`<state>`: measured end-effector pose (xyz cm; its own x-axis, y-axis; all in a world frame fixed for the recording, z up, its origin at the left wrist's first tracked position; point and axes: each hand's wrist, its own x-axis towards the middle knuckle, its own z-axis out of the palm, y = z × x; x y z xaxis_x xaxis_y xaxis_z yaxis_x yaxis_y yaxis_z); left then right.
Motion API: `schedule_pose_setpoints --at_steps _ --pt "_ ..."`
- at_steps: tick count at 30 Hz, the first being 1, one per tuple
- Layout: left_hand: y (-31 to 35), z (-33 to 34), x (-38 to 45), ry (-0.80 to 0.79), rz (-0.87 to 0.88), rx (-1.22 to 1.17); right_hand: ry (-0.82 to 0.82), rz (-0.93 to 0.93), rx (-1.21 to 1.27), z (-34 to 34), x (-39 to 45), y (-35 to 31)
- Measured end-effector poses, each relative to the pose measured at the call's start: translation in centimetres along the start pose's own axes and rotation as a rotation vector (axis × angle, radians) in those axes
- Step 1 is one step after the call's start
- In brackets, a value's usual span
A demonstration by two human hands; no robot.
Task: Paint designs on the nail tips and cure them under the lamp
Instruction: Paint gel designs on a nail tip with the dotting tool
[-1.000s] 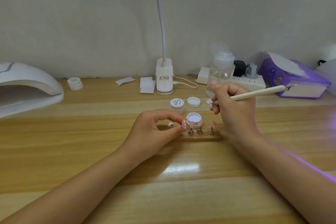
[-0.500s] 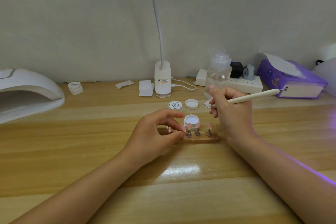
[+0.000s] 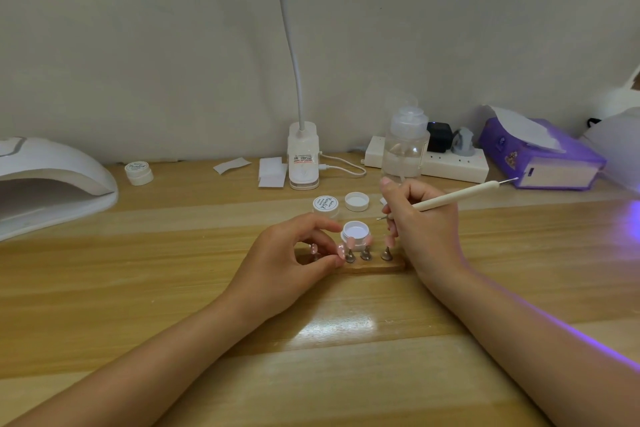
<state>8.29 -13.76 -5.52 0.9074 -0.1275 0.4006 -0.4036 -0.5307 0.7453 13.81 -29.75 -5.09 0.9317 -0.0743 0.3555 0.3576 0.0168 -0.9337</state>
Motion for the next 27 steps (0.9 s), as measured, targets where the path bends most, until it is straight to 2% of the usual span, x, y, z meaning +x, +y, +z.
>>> schedule_pose_setpoints --at_steps 14,21,27 --pt "-0.3 -0.1 0.0 -0.027 0.006 -0.007 -0.068 -0.115 -0.089 0.3 -0.2 0.3" --pt "-0.1 0.0 0.3 -0.032 -0.024 -0.034 -0.056 -0.083 -0.063 0.2 -0.1 0.3" --pt "0.5 0.1 0.9 -0.109 -0.115 -0.047 -0.042 -0.015 -0.036 0.1 0.0 0.2"
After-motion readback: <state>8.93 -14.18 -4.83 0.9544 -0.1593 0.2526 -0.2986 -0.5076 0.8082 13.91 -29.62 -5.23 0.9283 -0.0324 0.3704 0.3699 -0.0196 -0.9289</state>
